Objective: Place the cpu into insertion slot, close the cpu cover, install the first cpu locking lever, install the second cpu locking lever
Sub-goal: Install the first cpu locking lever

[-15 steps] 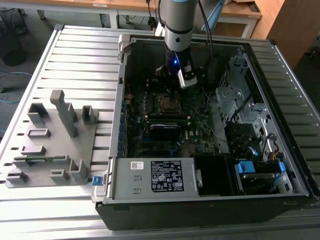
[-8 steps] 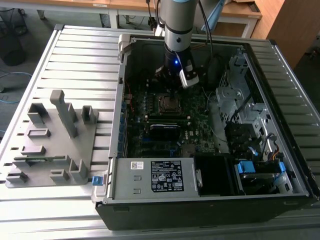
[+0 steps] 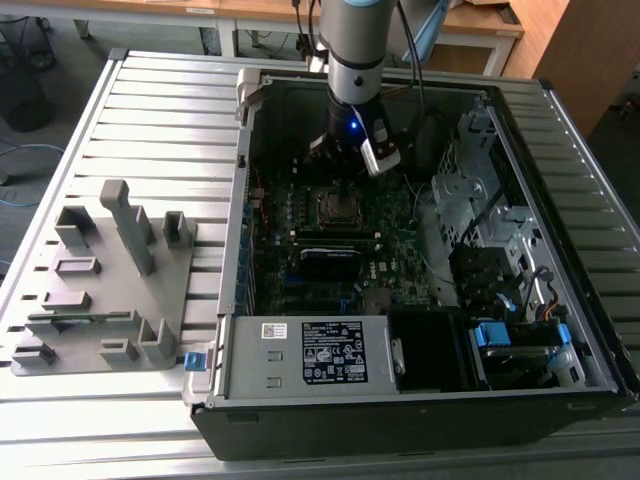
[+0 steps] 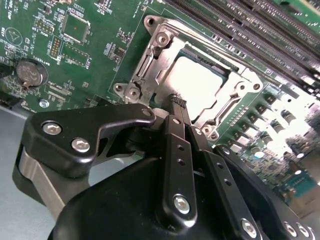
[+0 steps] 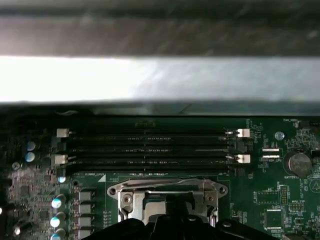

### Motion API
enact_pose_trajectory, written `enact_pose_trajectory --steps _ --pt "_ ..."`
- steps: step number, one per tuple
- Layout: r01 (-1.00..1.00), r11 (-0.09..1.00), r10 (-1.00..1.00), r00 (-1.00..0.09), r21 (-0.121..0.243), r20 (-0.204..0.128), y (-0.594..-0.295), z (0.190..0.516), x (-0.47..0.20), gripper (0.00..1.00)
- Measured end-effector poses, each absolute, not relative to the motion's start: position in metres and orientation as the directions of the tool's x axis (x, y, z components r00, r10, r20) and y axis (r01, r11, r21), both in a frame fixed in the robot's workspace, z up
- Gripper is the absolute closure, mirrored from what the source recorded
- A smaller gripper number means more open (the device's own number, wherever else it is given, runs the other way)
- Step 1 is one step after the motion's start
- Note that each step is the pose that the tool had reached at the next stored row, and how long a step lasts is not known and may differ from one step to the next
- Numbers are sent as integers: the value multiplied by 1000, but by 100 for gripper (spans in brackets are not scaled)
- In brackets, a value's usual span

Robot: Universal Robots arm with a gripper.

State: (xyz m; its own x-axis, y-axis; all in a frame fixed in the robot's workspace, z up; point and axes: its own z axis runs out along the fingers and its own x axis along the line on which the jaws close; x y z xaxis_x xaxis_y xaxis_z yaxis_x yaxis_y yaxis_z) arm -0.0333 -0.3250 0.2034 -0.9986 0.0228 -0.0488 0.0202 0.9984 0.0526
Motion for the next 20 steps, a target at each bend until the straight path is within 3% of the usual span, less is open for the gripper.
enact_pose_trajectory --steps 20 --pt "-11 998 -9 -999 57 -49 -341 210 -37 89"
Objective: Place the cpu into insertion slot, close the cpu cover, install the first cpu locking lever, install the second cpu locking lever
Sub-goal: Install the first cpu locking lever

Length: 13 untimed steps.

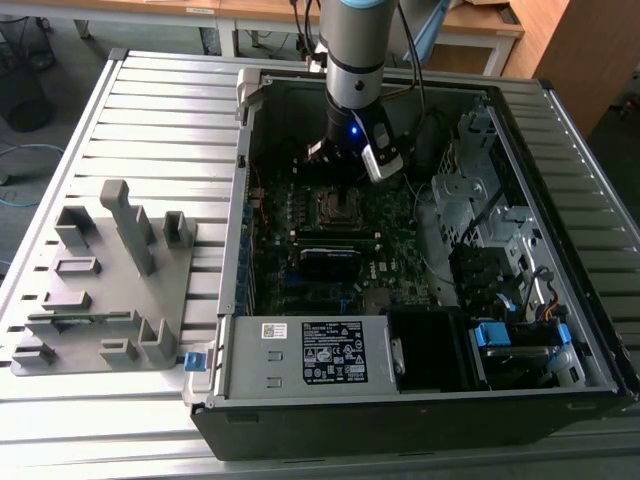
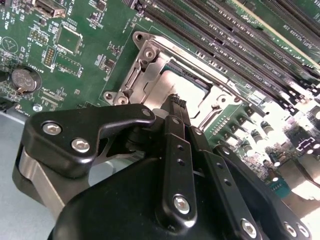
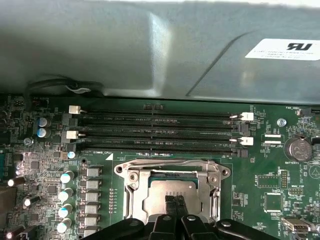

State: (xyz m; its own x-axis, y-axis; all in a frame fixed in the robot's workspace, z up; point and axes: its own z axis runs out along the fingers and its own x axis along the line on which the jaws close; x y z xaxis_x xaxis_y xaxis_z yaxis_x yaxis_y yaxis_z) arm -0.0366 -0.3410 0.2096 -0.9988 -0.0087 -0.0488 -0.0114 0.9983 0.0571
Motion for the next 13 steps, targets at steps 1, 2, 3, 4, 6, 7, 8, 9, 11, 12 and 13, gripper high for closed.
enact_pose_trajectory --steps 1,2,3,4,6,7,8,9,11,12,13 --pt "-11 998 -9 -999 57 -49 -341 210 -37 89" --pt "-11 998 -9 -999 57 -49 -341 211 -37 89" --pt "-11 998 -9 -999 57 -49 -341 211 -37 89" --pt "-11 998 -9 -999 57 -49 -341 211 -37 89" --pt "-11 998 -9 -999 57 -49 -341 211 -37 89" --pt "-11 998 -9 -999 57 -49 -341 211 -37 89" --pt "-12 998 -9 -999 57 -49 -341 211 -37 89" --pt "-12 998 -9 -999 57 -49 -341 211 -38 89" --pt "-12 998 -9 -999 57 -49 -341 211 -38 89" --pt "-12 998 -9 -999 57 -49 -341 211 -38 89" --pt "-11 998 -9 -999 57 -49 -341 212 -38 89"
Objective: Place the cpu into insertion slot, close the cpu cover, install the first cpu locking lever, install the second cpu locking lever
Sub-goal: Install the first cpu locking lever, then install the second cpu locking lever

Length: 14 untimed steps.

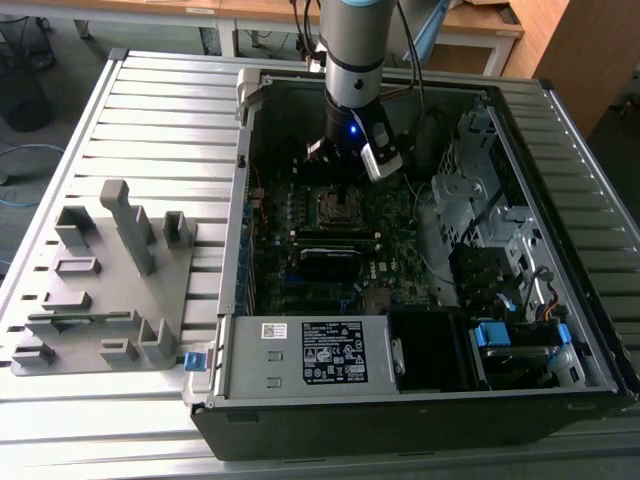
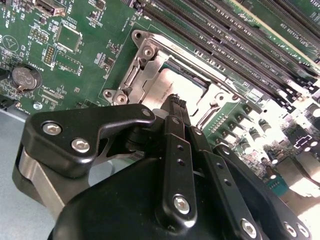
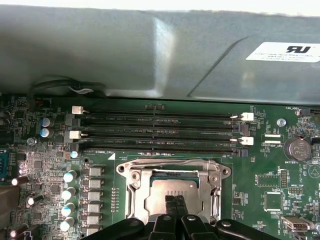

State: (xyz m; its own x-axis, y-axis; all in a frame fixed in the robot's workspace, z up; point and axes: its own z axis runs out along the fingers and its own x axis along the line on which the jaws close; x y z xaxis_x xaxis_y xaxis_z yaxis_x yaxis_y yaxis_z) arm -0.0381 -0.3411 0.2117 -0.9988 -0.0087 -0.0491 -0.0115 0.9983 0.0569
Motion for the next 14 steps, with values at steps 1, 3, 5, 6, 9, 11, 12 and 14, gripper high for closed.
enact_pose_trajectory --steps 1,3,5,6,9,11,12,14 --pt "-11 998 -9 -999 57 -49 -341 212 -38 89" --pt "-11 998 -9 -999 57 -49 -341 214 -38 89" --pt "-11 998 -9 -999 57 -49 -341 214 -38 89" --pt "-11 998 -9 -999 57 -49 -341 214 -38 89" --pt "-11 998 -9 -999 57 -49 -341 215 -38 89" --pt "-11 998 -9 -999 57 -49 -341 215 -38 89" --pt "-11 998 -9 -999 57 -49 -341 215 -38 89" --pt "-11 998 -9 -999 57 -49 -341 215 -38 89"
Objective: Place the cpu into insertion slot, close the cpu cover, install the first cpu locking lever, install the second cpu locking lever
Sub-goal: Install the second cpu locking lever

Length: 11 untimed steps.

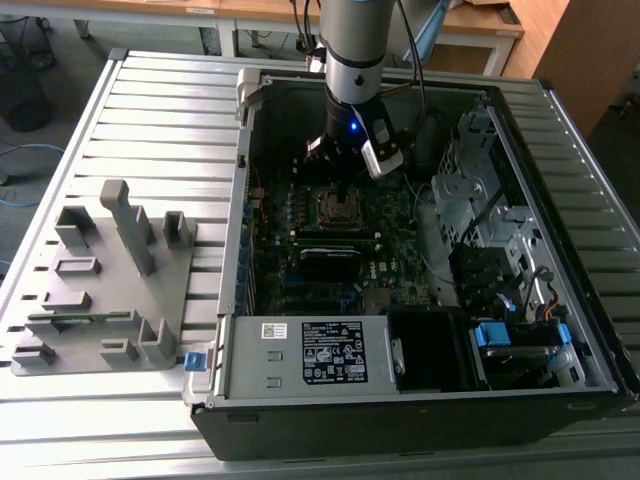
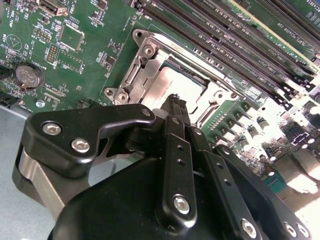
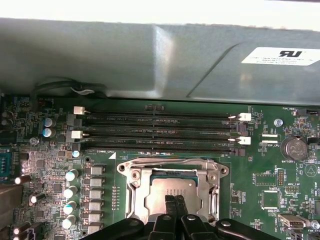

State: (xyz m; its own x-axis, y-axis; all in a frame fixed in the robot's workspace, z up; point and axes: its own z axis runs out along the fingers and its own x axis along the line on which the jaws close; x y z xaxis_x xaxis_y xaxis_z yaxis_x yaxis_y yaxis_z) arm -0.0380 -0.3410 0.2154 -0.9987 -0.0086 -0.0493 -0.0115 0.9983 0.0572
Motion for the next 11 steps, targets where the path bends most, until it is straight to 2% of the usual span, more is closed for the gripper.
enact_pose_trajectory --steps 11 --pt "-11 998 -9 -999 57 -49 -341 219 -38 89"
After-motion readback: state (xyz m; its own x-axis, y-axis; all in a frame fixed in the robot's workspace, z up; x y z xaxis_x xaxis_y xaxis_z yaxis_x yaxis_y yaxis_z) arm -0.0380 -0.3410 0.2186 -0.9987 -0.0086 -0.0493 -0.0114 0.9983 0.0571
